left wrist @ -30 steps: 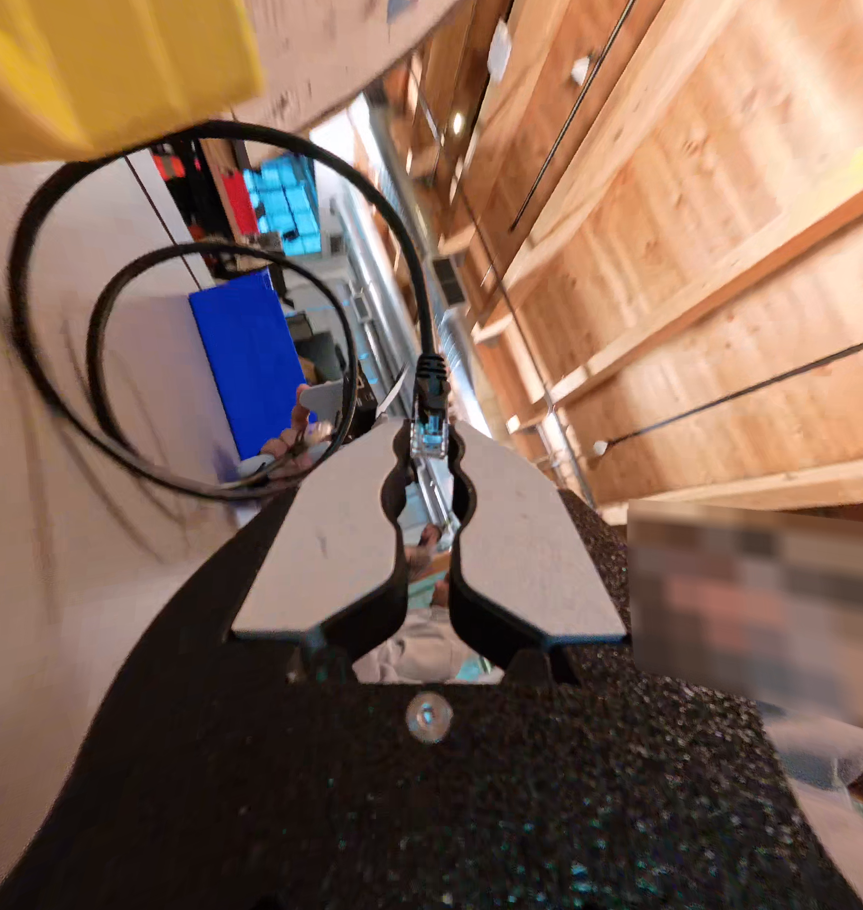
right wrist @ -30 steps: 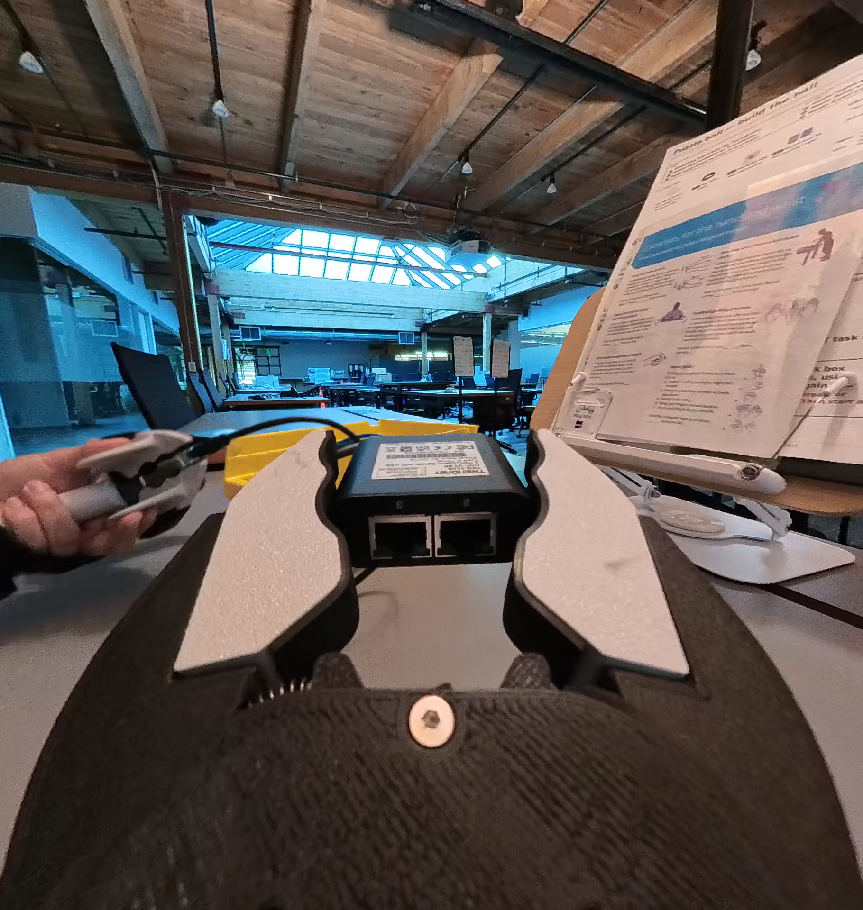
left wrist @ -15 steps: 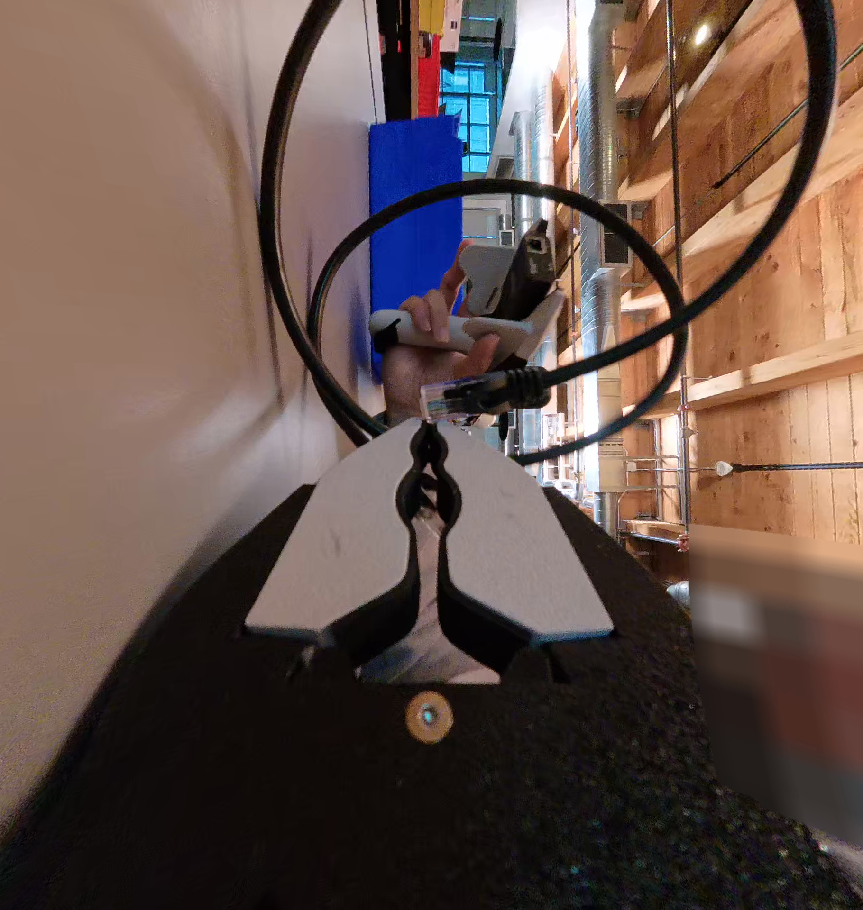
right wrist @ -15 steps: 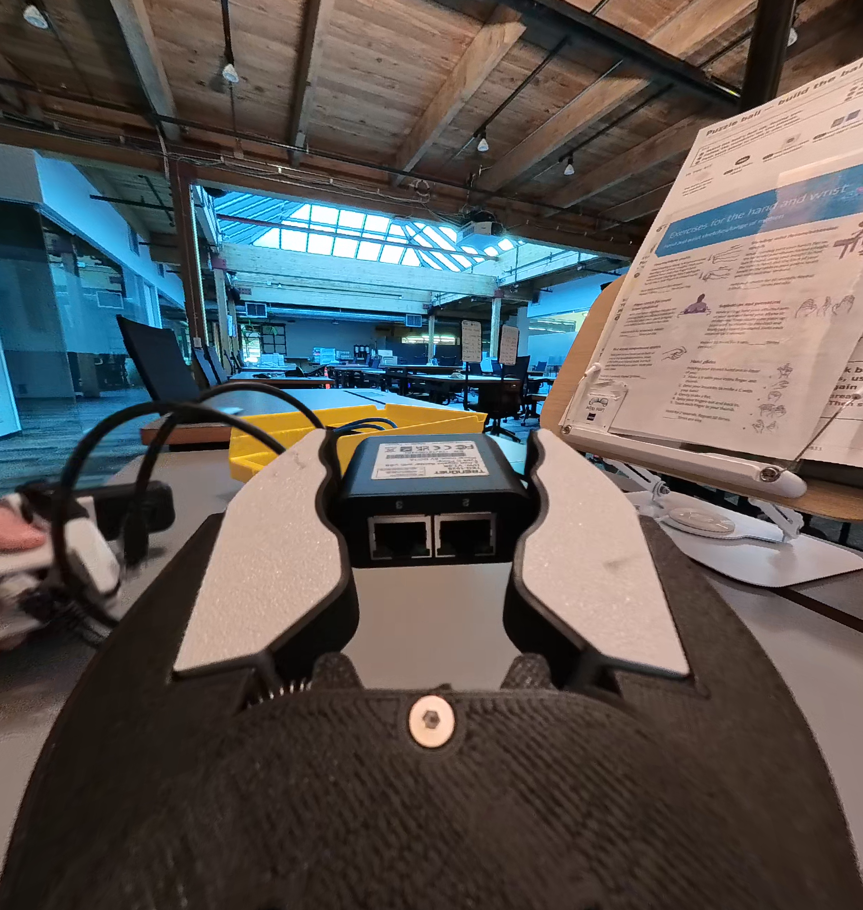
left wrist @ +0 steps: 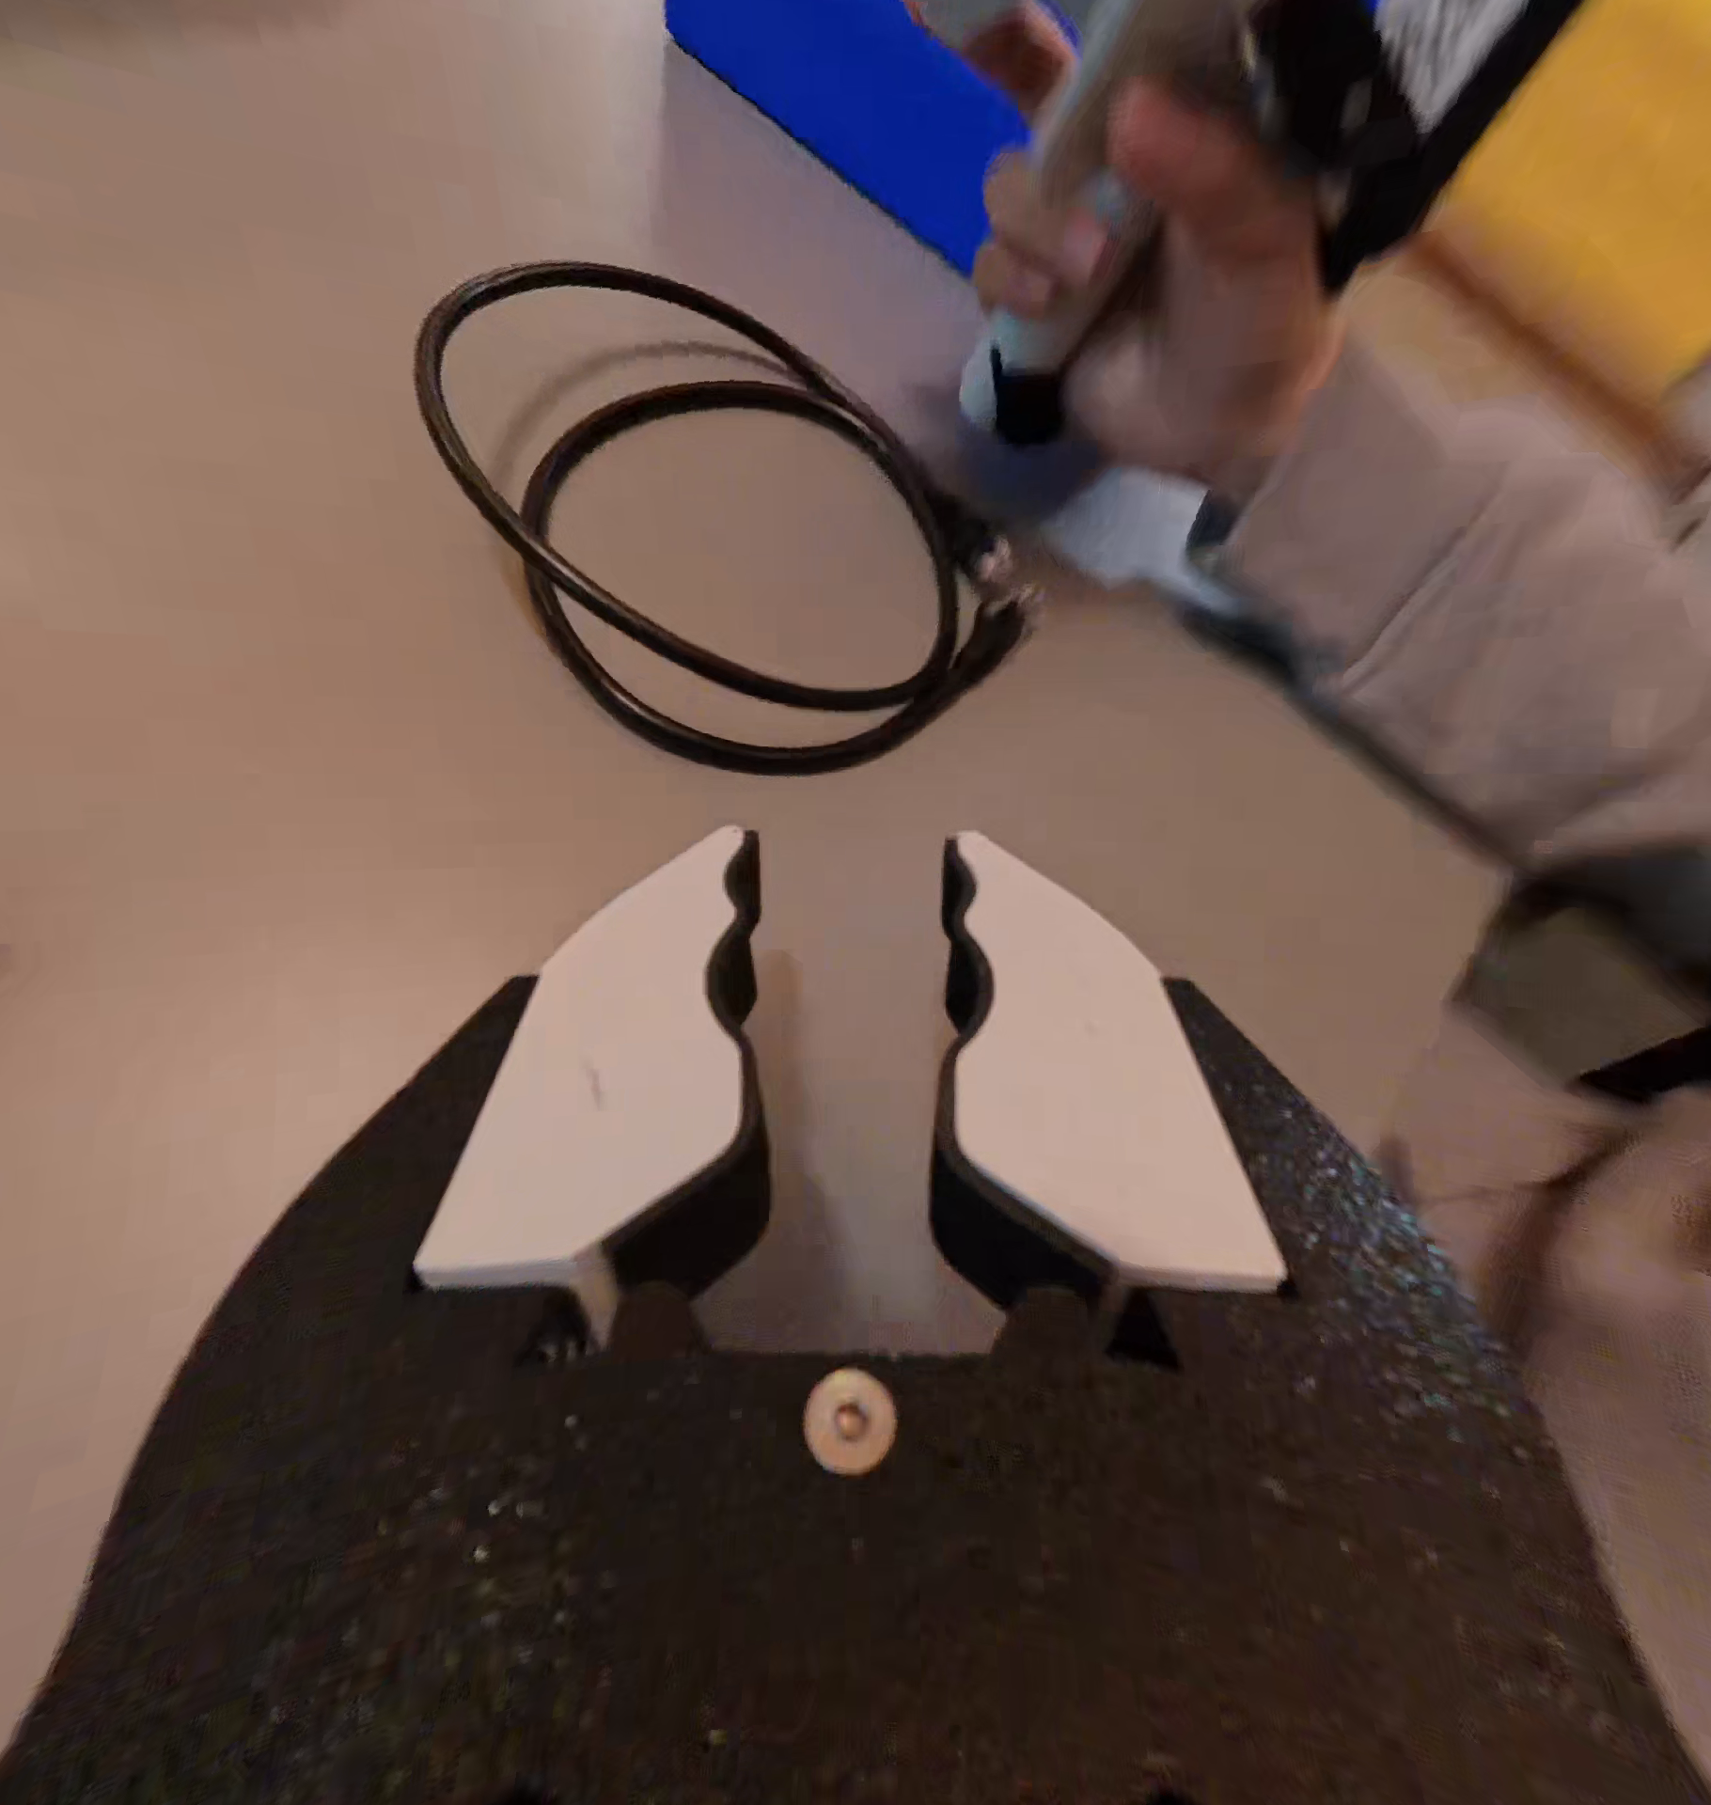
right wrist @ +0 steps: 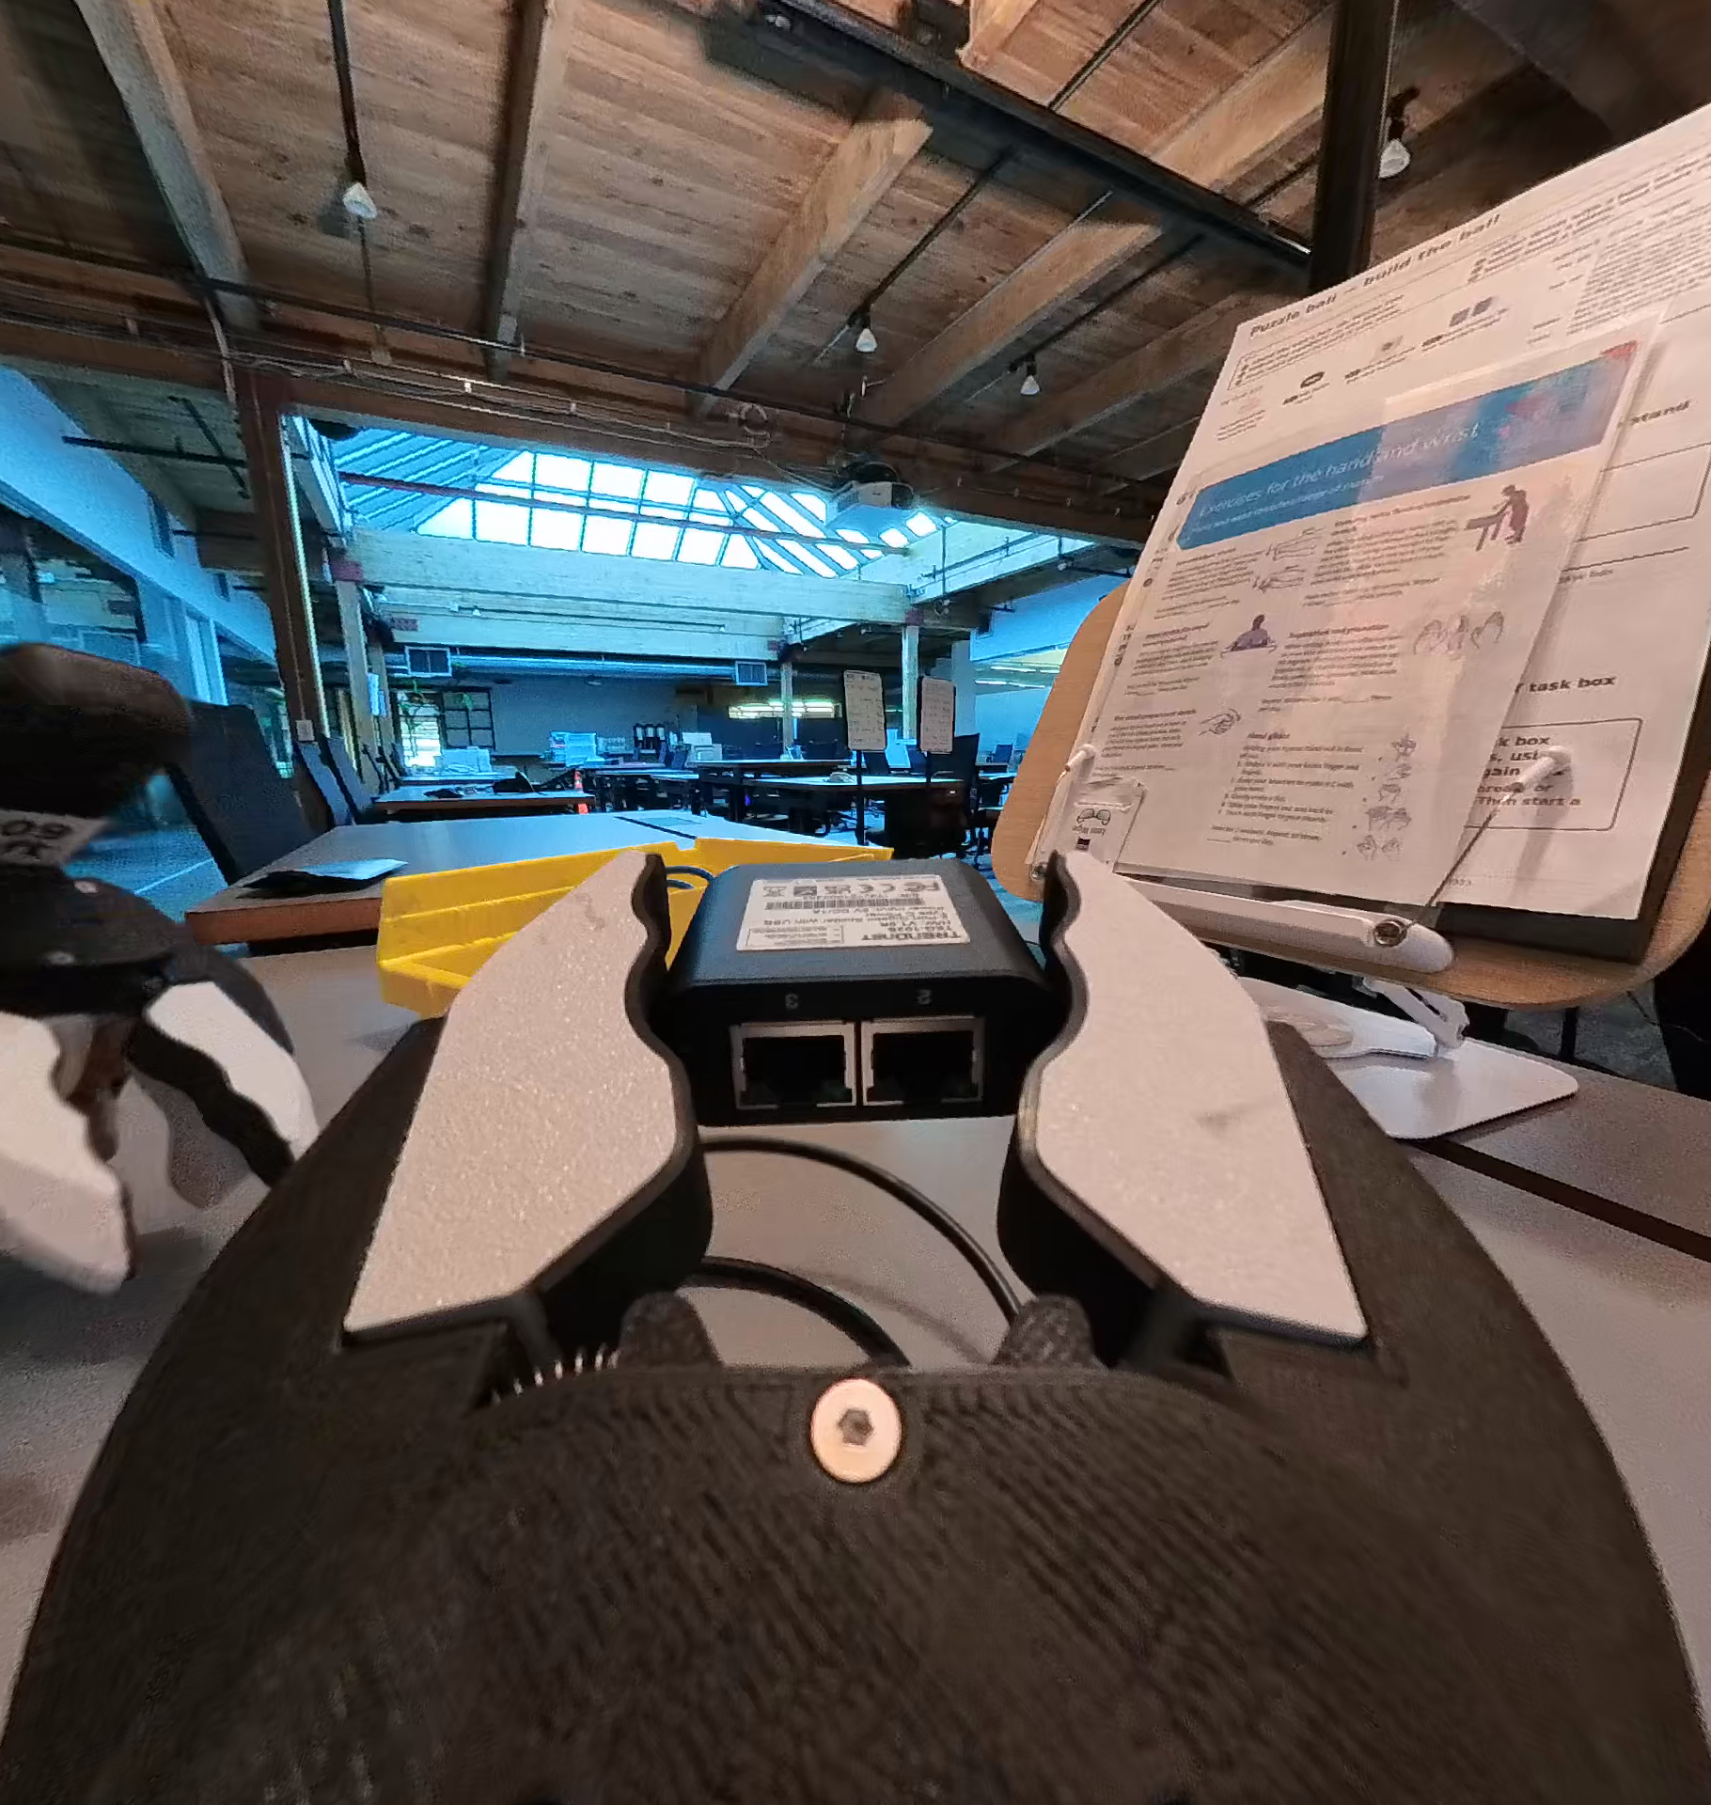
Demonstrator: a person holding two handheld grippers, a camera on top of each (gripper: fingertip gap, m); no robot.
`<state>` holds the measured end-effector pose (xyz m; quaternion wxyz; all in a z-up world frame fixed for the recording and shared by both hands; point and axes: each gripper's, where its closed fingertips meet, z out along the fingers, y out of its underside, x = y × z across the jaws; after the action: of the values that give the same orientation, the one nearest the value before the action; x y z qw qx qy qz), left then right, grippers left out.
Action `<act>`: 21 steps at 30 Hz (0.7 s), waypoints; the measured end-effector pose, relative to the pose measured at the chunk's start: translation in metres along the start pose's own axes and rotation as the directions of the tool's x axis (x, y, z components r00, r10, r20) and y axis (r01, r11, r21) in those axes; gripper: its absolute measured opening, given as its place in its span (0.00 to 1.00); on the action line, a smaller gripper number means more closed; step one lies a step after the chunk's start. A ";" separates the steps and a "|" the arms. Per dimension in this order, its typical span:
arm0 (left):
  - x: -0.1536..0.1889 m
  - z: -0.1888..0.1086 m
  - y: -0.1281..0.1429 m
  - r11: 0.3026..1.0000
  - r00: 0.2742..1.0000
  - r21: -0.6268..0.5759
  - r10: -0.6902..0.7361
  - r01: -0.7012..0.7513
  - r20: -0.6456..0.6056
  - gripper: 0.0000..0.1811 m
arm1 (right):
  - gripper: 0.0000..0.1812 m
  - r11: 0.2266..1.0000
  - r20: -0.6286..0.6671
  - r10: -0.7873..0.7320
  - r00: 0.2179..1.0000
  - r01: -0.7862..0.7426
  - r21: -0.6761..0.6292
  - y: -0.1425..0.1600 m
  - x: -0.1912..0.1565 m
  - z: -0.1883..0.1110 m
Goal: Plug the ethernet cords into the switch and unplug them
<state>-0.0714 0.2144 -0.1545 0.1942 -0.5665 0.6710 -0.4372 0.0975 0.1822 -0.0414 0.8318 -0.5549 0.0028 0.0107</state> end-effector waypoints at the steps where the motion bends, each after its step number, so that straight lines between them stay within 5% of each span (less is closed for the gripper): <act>1: 0.001 0.005 0.002 0.994 0.994 -0.041 0.106 -0.105 0.022 0.24 | 0.40 1.000 0.004 -0.001 1.000 0.001 -0.003 0.000 -0.001 0.001; 5: 0.013 0.041 0.004 0.871 0.886 -0.185 0.463 -0.456 -0.004 0.29 | 0.41 1.000 0.023 -0.006 1.000 0.006 -0.016 0.004 -0.006 0.003; 9: 0.016 0.079 -0.006 0.764 0.793 -0.273 0.609 -0.585 0.007 0.32 | 0.40 1.000 0.025 -0.017 1.000 0.018 -0.022 0.004 -0.006 0.002; 21: 0.002 0.091 -0.002 0.913 0.954 -0.276 0.292 -0.301 -0.074 0.09 | 0.41 1.000 0.014 0.006 1.000 -0.006 -0.009 0.002 -0.002 0.001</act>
<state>-0.0019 0.1789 -0.2018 0.1644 -0.4735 0.8077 -0.3105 0.0954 0.1834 -0.0430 0.8294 -0.5584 -0.0017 0.0170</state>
